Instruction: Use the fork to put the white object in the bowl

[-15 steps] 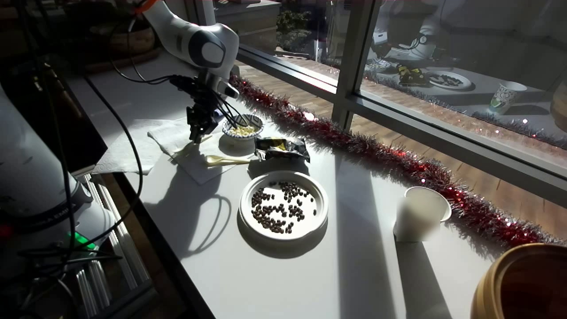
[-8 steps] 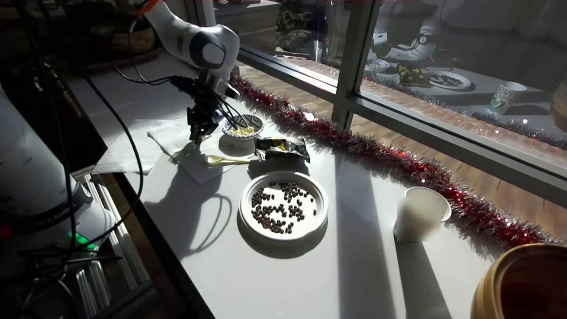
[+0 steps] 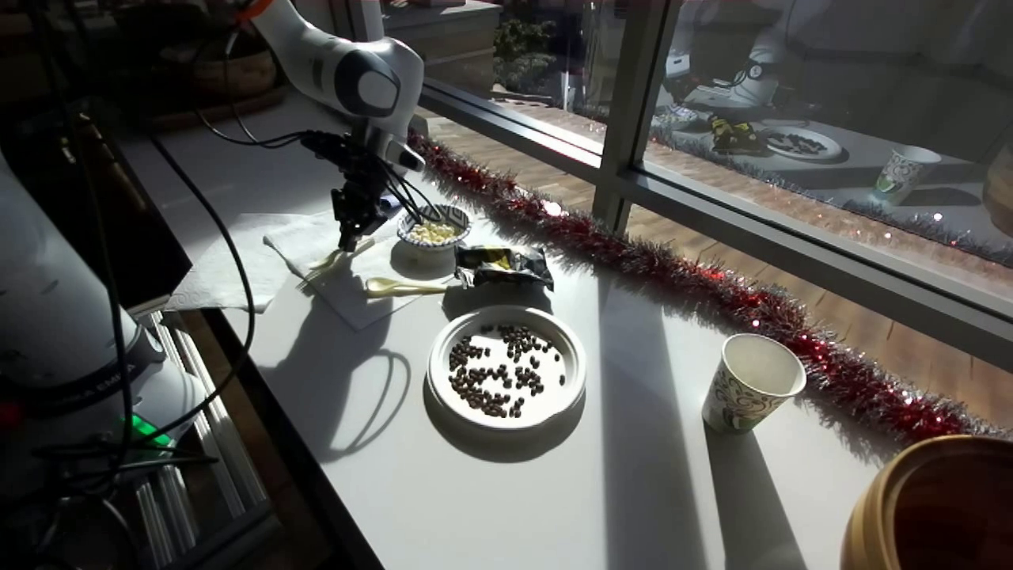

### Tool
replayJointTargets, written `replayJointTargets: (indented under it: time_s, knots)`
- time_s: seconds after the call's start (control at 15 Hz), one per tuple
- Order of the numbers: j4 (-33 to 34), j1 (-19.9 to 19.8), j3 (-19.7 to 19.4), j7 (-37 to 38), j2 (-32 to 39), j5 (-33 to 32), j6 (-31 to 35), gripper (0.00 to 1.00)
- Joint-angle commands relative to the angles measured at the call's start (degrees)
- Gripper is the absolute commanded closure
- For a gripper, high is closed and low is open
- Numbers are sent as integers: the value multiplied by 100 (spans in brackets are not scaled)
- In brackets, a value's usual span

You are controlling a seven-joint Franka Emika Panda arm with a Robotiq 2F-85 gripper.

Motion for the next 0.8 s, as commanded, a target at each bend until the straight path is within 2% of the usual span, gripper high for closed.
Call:
replayJointTargets:
  time_s: [0.0,0.4,0.6,0.73]
  knots:
    - [-542,246,229,185,-1089,-223,80,97]
    - [-1127,541,661,477,-2665,-281,692,97]
    - [-1261,435,696,462,-3114,-722,1161,97]
    - [-1354,311,636,457,-3275,-944,1729,97]
